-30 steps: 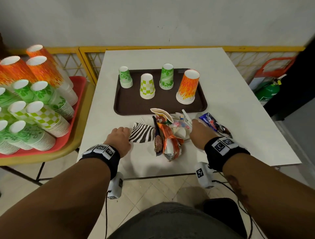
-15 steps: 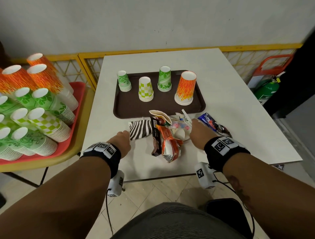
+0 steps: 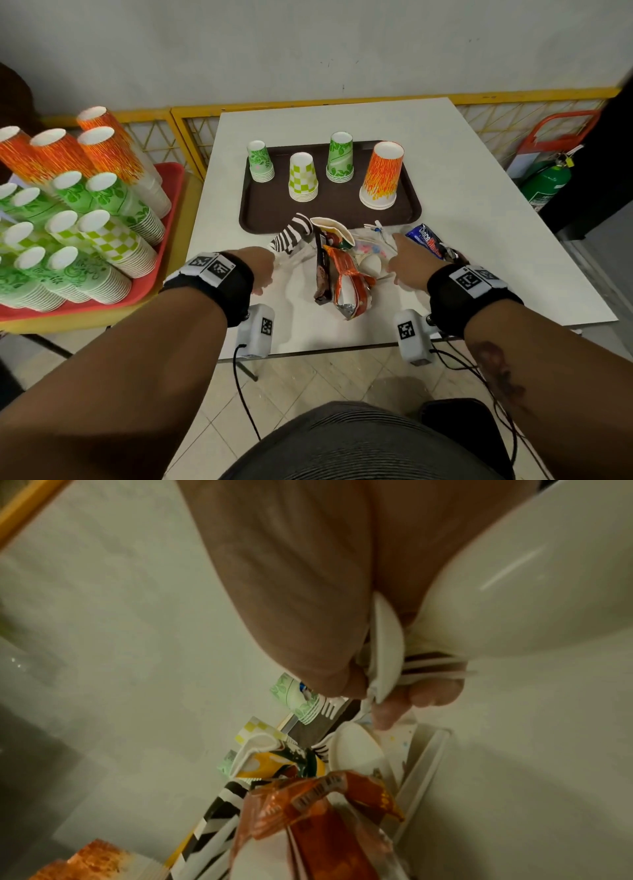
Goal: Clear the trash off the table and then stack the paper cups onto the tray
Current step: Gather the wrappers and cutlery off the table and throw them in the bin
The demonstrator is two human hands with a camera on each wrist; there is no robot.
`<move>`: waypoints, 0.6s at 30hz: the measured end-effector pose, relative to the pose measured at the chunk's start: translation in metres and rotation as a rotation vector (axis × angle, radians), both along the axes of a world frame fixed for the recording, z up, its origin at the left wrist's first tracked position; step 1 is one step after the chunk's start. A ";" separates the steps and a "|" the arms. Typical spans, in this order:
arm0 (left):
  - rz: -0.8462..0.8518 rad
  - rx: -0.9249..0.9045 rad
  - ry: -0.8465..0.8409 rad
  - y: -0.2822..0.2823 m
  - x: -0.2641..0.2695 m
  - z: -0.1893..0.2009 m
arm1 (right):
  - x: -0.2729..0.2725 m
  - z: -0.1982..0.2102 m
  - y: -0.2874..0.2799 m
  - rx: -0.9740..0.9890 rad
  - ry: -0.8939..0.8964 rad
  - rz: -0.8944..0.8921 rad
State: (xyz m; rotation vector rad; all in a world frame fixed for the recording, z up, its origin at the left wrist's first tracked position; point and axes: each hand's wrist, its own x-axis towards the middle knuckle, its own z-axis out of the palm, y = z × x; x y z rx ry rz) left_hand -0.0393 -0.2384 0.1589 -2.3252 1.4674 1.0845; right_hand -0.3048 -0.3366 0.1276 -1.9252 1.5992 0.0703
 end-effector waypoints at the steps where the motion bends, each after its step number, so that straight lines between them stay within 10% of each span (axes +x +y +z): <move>1: -0.001 0.026 0.015 0.000 0.000 0.002 | -0.001 0.002 0.002 0.021 0.014 0.007; 9: -0.142 0.094 -0.044 0.020 0.008 0.041 | -0.025 0.015 0.021 0.289 -0.264 -0.142; 18: -0.295 -0.102 0.419 -0.016 -0.041 0.102 | -0.058 0.037 0.050 0.295 -0.799 -0.521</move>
